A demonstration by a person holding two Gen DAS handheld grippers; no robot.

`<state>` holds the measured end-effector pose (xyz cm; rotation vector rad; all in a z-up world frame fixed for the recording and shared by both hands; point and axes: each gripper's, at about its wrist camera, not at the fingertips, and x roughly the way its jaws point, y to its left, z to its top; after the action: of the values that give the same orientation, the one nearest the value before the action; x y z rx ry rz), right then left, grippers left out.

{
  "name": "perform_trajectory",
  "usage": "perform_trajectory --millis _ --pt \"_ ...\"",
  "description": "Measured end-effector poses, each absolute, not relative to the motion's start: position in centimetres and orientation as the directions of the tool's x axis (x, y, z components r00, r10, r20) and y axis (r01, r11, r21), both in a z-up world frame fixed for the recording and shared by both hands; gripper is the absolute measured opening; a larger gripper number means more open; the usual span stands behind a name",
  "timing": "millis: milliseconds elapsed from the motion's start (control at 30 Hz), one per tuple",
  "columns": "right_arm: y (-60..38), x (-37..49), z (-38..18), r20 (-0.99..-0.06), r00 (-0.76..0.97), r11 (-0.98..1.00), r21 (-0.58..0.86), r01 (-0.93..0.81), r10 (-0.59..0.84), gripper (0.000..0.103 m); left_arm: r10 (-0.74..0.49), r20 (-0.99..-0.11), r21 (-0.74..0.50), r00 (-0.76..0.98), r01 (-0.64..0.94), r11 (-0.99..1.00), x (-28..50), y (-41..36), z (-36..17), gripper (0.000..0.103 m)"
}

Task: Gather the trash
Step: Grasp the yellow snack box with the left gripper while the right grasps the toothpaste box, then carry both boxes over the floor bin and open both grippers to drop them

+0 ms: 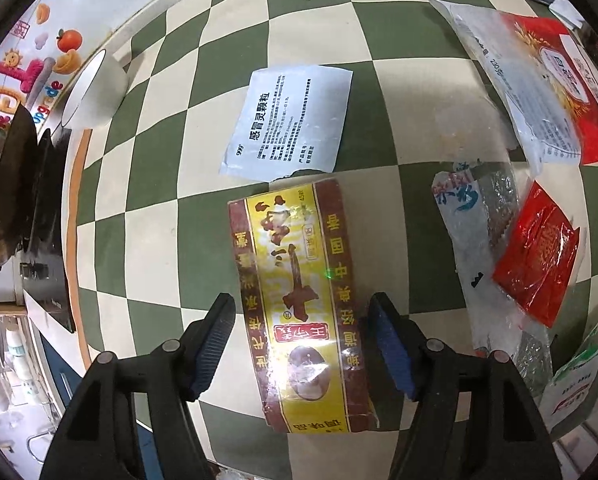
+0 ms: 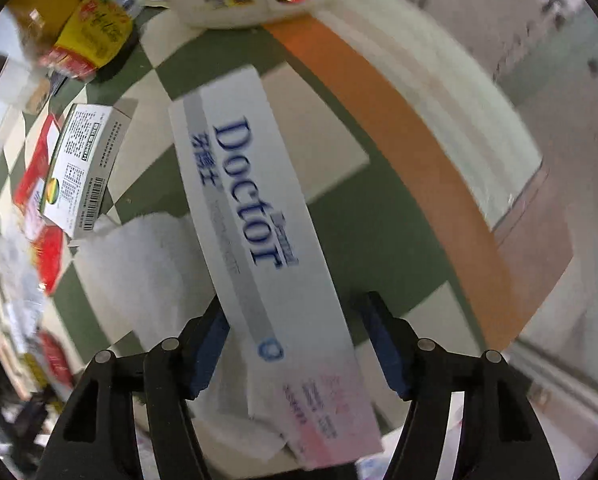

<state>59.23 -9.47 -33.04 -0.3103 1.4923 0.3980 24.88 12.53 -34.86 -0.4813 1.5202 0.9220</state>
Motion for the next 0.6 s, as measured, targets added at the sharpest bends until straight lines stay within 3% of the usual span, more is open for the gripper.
perform_trajectory --millis 33,100,600 --pt "-9.0 59.1 -32.8 -0.996 0.070 0.892 0.016 -0.452 0.053 0.056 0.208 -0.962 0.267 -0.176 -0.752 0.602 25.0 12.5 -34.8 0.061" --pt "-8.5 58.8 -32.3 -0.992 0.107 0.885 0.004 -0.465 0.060 0.052 0.213 -0.962 0.266 -0.168 -0.745 0.612 24.8 12.2 -34.7 0.055" --pt "-13.1 53.3 -23.7 -0.942 0.289 0.926 0.055 -0.374 0.173 0.049 0.385 -0.923 0.276 0.002 -0.694 0.665 23.2 11.1 -26.7 0.053"
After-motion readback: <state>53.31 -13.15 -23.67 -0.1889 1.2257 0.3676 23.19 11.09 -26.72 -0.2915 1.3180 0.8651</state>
